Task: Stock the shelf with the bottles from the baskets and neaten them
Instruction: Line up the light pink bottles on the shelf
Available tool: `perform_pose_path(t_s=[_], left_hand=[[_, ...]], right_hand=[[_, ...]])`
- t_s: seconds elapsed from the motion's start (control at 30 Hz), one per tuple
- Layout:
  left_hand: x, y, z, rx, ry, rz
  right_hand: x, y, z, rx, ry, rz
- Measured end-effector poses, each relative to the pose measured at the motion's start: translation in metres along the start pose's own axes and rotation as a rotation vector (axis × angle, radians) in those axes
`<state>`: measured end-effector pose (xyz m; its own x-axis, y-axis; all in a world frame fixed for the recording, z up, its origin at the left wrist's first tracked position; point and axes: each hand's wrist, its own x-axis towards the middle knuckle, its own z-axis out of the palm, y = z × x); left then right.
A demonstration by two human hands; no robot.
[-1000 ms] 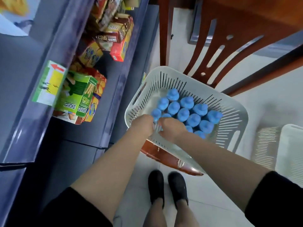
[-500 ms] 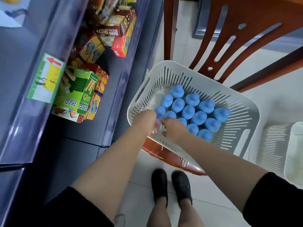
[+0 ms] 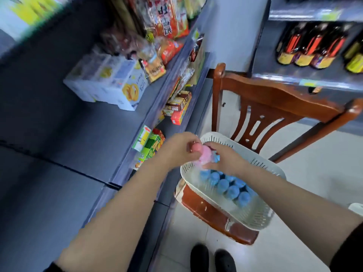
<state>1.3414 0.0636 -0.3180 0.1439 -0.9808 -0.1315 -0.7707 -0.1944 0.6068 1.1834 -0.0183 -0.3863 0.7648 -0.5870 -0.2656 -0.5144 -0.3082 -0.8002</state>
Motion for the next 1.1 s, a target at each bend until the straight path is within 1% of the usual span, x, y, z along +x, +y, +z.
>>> perform_pose_path(t_s=[0.17, 0.27, 0.33, 0.5, 0.63, 0.77, 0.97, 1.1], left_hand=[[-0.050, 0.055, -0.077, -0.167, 0.270, 0.089], [-0.088, 0.088, -0.121, -0.280, 0.449, 0.115], [-0.113, 0.102, -0.145, -0.311, 0.563, 0.133], [-0.175, 0.118, -0.190, -0.334, 0.822, 0.110], [-0.228, 0.129, -0.216, -0.312, 1.010, 0.096], [-0.278, 0.130, -0.234, -0.294, 1.209, 0.021], [-0.353, 0.125, -0.247, -0.262, 1.380, -0.039], [-0.398, 0.120, -0.253, -0.222, 1.462, -0.076]], right_hand=[[-0.030, -0.094, -0.045, 0.039, 0.087, -0.224], [-0.045, -0.150, -0.060, 0.135, 0.127, -0.338], [-0.054, -0.188, -0.066, 0.220, 0.126, -0.400], [-0.082, -0.287, -0.069, 0.323, 0.117, -0.642], [-0.097, -0.352, -0.056, 0.392, 0.040, -0.784], [-0.110, -0.404, -0.026, 0.421, -0.064, -0.882], [-0.129, -0.462, 0.024, 0.353, -0.241, -1.007], [-0.141, -0.491, 0.058, 0.329, -0.346, -1.062]])
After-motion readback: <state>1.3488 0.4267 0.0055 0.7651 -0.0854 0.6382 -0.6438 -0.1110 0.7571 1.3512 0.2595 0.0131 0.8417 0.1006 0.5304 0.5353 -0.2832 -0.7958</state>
